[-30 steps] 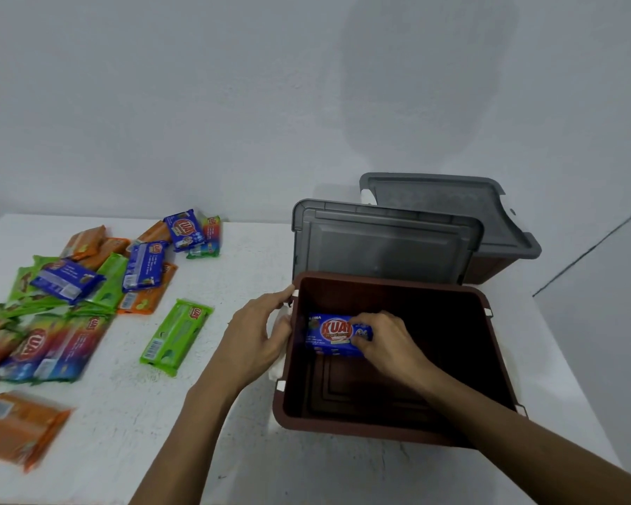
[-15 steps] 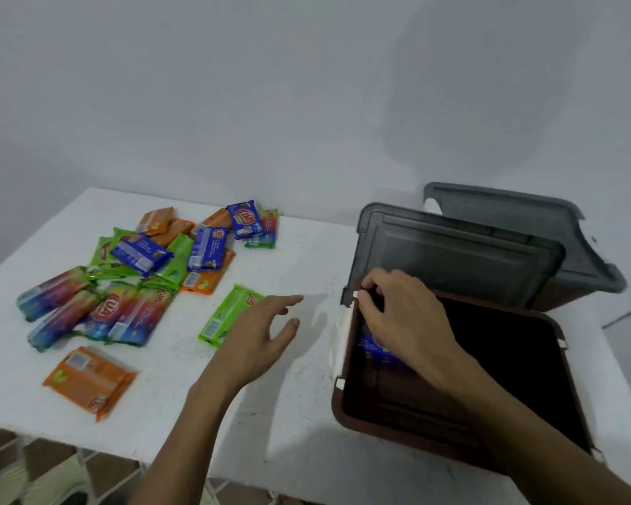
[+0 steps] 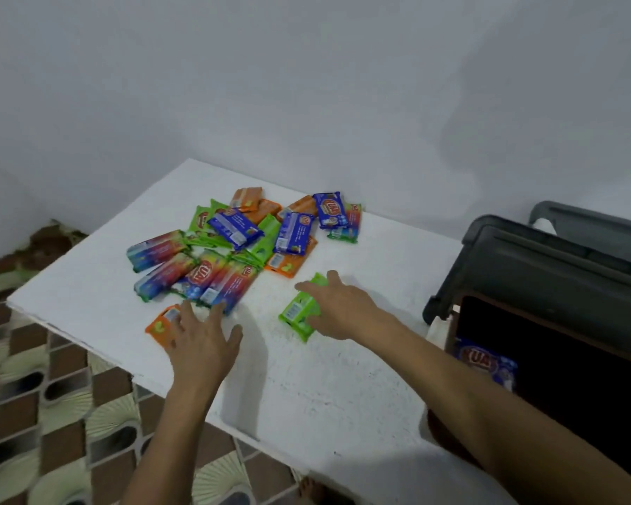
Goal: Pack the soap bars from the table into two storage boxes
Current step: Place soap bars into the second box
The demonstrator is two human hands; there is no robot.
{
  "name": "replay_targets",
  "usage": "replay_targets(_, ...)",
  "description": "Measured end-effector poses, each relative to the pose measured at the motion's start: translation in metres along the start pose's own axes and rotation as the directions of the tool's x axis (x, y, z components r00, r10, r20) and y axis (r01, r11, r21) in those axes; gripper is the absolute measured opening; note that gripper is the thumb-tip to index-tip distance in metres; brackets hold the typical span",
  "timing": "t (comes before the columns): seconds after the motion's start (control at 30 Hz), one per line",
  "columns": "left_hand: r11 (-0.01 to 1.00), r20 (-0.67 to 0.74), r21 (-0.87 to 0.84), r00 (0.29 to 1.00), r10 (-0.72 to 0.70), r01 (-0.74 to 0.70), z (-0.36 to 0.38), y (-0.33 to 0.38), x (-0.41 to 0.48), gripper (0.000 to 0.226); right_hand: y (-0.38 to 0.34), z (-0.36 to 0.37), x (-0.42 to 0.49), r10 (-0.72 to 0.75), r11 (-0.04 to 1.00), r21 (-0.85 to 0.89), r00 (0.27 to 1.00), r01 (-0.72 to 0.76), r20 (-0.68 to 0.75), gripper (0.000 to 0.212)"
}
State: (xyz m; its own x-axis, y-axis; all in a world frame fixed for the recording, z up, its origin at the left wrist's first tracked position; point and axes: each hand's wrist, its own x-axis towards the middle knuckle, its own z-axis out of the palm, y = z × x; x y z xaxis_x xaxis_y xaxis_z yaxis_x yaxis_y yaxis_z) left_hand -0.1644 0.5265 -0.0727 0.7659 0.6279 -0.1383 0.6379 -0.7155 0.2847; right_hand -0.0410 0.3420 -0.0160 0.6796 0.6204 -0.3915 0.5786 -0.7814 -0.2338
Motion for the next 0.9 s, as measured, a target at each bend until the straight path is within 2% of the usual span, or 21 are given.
replay_targets(0.1,0.998,0.033,-0.037,0.999,-0.042,0.044,0.009,-0.013,-0.001,0.057,-0.007,0.013,0.022,0.032,0.998,-0.061,0.985,-0.021,0.170,0.067)
replay_targets(0.17,0.999,-0.008,-0.045,1.000,-0.025,0.025,0.016,-0.018,-0.001,0.057,-0.010,0.021,0.031,0.050,0.997,-0.072,0.974,-0.035,0.223,0.065)
replay_targets(0.3,0.998,-0.069,-0.051,0.997,-0.025,0.021,0.023,-0.022,-0.001,0.051,-0.014,0.026,0.038,0.071,0.997,-0.054,0.971,-0.061,0.227,0.059)
replay_targets(0.4,0.998,-0.042,-0.039,0.998,-0.050,0.048,0.023,-0.027,0.002,0.046,-0.013,0.026,0.037,0.061,0.998,-0.004,0.977,-0.061,0.202,0.054)
replay_targets(0.5,0.988,0.014,-0.114,0.995,-0.102,0.103,0.013,-0.025,0.001,0.046,-0.005,0.024,0.033,0.030,0.996,0.083,0.990,-0.041,0.139,0.051)
replay_targets(0.63,0.965,-0.154,-0.262,0.988,-0.011,-0.030,0.003,-0.015,-0.006,0.045,0.003,0.013,0.021,-0.012,0.985,0.172,1.000,0.009,0.018,0.040)
replay_targets(0.77,0.867,-0.258,-0.491,0.965,-0.049,-0.087,-0.017,0.001,-0.015,0.038,0.012,-0.011,0.005,0.052,0.955,0.295,0.992,-0.017,-0.111,0.038)
replay_targets(0.9,0.751,-0.321,-0.629,0.947,-0.018,-0.199,-0.037,0.023,-0.024,0.024,0.025,-0.031,-0.016,0.082,0.840,0.539,0.969,0.057,-0.231,0.032)
